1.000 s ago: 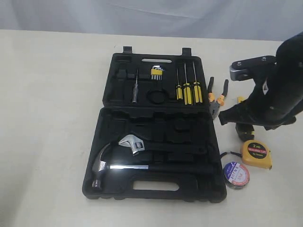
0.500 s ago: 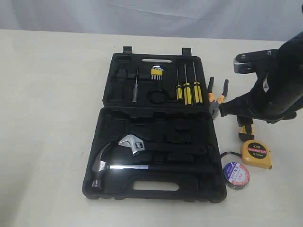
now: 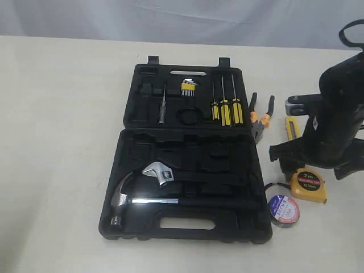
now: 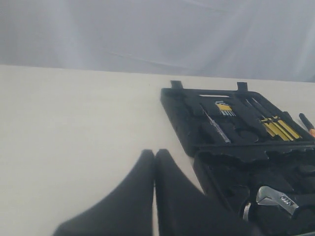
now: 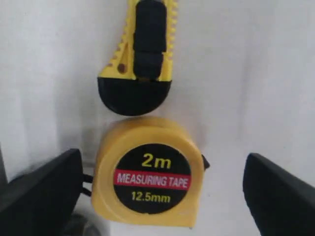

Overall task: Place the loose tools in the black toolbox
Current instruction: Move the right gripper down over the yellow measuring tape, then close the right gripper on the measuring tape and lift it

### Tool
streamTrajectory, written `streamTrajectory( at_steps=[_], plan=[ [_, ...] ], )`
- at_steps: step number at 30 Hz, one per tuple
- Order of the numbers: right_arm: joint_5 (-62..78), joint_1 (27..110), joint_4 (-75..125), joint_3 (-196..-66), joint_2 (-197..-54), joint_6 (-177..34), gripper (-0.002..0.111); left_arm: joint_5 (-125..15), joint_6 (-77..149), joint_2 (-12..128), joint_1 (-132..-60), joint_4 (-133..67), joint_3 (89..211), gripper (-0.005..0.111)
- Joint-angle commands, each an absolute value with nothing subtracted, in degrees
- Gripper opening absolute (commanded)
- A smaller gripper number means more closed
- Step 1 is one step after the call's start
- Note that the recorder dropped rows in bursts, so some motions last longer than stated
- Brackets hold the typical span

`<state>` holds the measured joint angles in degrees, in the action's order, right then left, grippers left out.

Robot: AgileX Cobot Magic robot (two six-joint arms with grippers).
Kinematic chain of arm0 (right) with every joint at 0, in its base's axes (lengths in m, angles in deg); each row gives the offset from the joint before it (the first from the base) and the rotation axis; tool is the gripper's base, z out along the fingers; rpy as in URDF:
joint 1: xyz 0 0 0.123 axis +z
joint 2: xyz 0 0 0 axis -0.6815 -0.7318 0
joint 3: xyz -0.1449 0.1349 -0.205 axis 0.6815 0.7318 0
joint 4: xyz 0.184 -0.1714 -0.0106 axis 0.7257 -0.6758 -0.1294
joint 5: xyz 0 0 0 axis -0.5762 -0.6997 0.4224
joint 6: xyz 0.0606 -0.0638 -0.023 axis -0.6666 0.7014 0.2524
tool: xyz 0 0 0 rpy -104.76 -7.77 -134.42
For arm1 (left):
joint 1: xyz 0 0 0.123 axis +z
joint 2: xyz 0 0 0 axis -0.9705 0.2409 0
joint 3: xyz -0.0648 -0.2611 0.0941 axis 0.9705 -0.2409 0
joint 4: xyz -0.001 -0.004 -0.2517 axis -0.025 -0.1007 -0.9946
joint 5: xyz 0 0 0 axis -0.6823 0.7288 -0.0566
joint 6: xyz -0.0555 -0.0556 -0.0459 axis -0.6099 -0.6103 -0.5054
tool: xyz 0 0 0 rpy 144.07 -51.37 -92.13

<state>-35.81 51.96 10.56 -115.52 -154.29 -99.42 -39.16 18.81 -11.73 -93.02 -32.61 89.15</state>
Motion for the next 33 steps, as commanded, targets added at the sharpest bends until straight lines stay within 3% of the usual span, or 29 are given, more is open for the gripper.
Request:
streamTrajectory(
  at_steps=[1,7,12,18,24,33],
  plan=[
    [-32.4,51.6,12.3,-115.4,-158.0,-98.0,0.083,-39.0,18.8,-11.5,-93.3,-33.1,89.5,0.000],
    [-31.9,51.6,13.2,-115.4,-162.2,-97.6,0.077,-39.0,18.8,-11.5,-93.3,-33.1,89.5,0.000],
    [-33.1,51.6,13.6,-115.4,-162.8,-97.5,0.054,-39.0,18.8,-11.5,-93.3,-33.1,89.5,0.000],
    [-35.4,51.6,14.0,-115.4,-162.8,-96.8,0.036,-39.0,18.8,-11.5,-93.3,-33.1,89.5,0.000],
    [-36.3,51.7,14.3,-115.4,-162.7,-95.3,-0.001,-39.0,18.8,-11.5,-93.3,-33.1,89.5,0.000],
    [-34.5,51.7,14.4,-115.4,-156.0,-94.9,0.000,-39.0,18.8,-11.5,-93.3,-33.1,89.5,0.000]
  ],
)
